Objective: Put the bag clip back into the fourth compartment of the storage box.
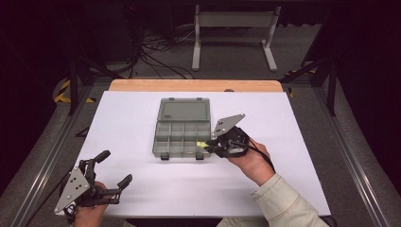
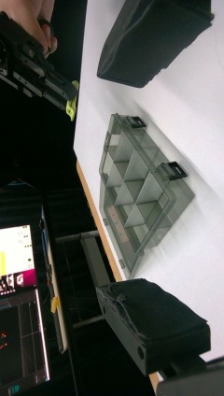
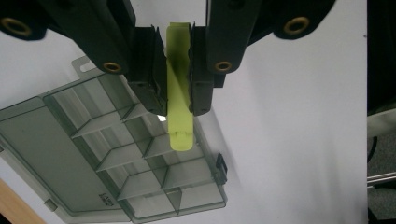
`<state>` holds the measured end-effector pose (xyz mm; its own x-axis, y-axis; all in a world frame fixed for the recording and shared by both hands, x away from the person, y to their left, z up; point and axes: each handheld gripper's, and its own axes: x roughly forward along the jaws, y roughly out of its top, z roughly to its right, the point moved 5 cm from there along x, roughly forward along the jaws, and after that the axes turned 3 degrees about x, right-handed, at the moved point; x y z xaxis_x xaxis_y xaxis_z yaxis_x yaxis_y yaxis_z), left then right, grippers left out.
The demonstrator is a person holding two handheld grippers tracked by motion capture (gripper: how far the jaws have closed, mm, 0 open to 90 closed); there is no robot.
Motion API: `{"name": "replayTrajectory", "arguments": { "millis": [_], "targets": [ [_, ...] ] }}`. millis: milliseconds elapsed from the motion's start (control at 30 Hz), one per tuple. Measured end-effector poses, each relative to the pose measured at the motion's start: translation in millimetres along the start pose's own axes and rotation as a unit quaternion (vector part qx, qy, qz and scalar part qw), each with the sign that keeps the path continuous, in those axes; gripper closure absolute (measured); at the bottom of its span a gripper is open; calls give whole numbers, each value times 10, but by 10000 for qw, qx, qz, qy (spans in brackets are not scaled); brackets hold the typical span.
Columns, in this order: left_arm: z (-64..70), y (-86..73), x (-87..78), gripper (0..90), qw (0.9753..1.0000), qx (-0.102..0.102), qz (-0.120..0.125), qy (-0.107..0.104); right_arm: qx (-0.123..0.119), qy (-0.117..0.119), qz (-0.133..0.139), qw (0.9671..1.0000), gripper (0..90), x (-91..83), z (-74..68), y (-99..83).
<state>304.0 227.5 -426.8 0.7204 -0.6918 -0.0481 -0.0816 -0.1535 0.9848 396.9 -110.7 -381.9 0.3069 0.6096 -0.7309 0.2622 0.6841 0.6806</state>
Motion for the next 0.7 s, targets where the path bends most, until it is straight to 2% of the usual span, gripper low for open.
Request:
{"name": "replayTrajectory", "arguments": {
  "millis": [400, 700],
  "targets": [
    [-2, -1, -2, 18, 10000, 3, -4, 0, 172, -101, 110, 9997, 777, 81, 187, 134],
    [-4, 0, -2, 18, 10000, 1, -2, -1, 413, -203, 191, 9988, 777, 158, 373, 214]
  ]
}}
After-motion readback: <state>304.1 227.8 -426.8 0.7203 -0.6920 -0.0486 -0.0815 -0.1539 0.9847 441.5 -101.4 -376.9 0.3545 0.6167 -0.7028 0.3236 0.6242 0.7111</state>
